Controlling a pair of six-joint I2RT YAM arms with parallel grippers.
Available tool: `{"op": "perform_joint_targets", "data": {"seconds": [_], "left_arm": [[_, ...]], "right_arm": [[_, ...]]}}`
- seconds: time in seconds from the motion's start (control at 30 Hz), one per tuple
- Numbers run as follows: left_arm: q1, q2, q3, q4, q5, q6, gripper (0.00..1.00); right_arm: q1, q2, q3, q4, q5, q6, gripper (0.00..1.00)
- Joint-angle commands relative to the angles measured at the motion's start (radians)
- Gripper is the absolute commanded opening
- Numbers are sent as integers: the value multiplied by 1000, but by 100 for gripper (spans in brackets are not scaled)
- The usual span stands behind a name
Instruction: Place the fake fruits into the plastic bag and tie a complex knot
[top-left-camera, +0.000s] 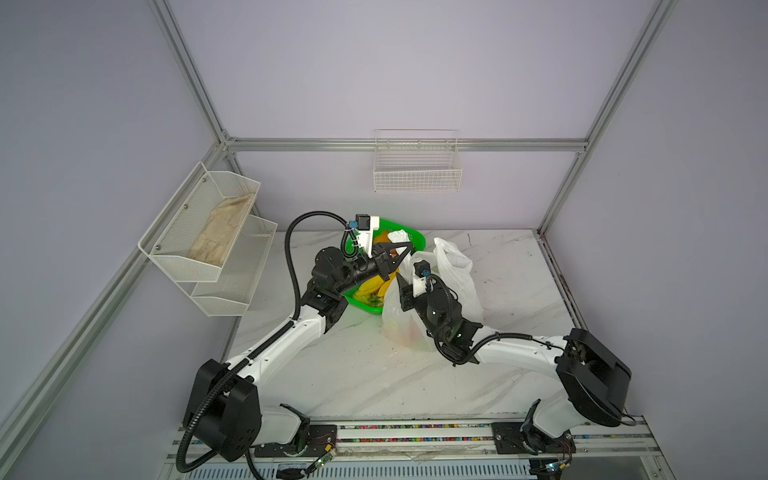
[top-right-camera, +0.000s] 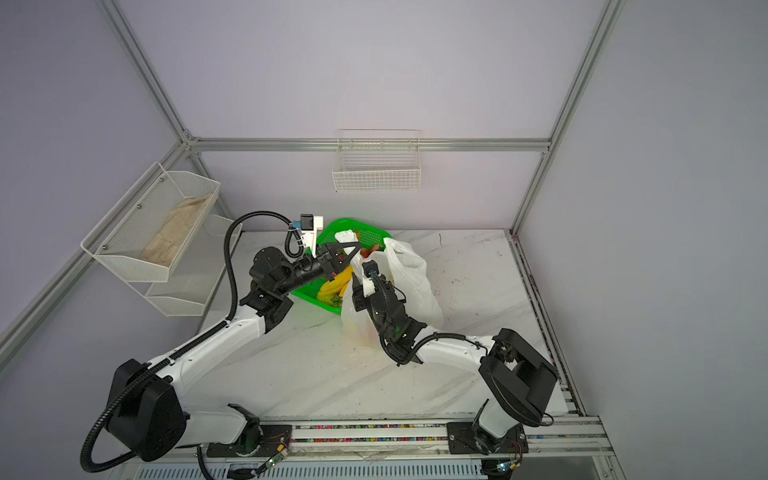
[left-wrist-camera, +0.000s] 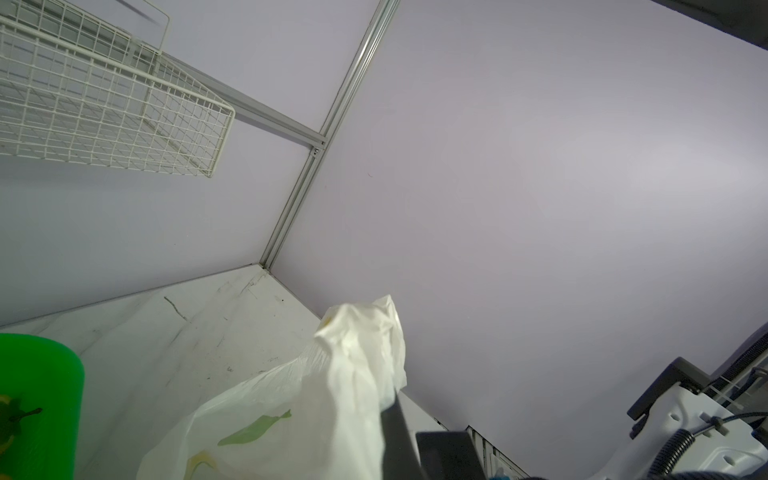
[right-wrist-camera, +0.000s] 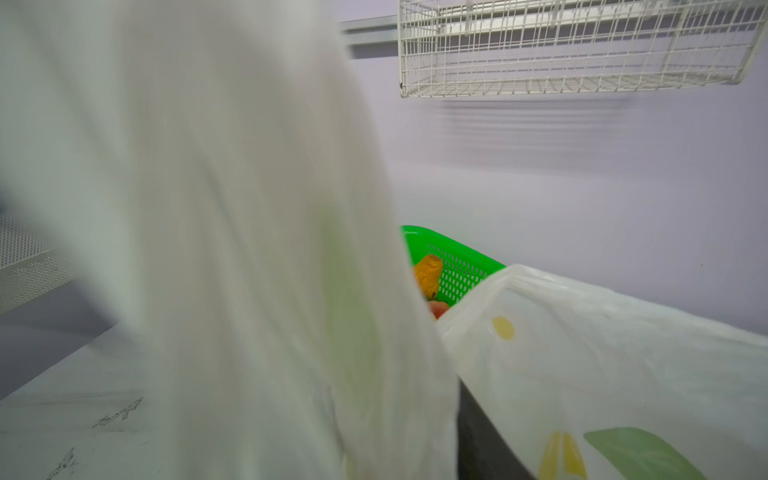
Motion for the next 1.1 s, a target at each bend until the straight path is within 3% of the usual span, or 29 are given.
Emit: {"op": "perform_joint_targets", "data": {"seconds": [0.0,0.23,0.3,0.63,0.87,1.07], "left_arm": [[15,-18,10,22,-17,18,0],[40,-17,26,-41,-35,63,0],[42,-11,35,-66,-38,79,0],[67,0,69,-145,-58,117,0],[82,-7,88,-208,-80,149,0],[97,-10,87,-214,-77,153,0]], "right_arm": [[-3,-61,9,-37,-72,-26,58],[-31,-153,151,-403,-219,-78,91],[-35,-181,183,-488,-244,-87,96],[-110,-313,363,-801,-456,-125,97],[-170,-422,388,-881,-485,-127,97],[-289,-478,327,-907,-508,-106,97]]}}
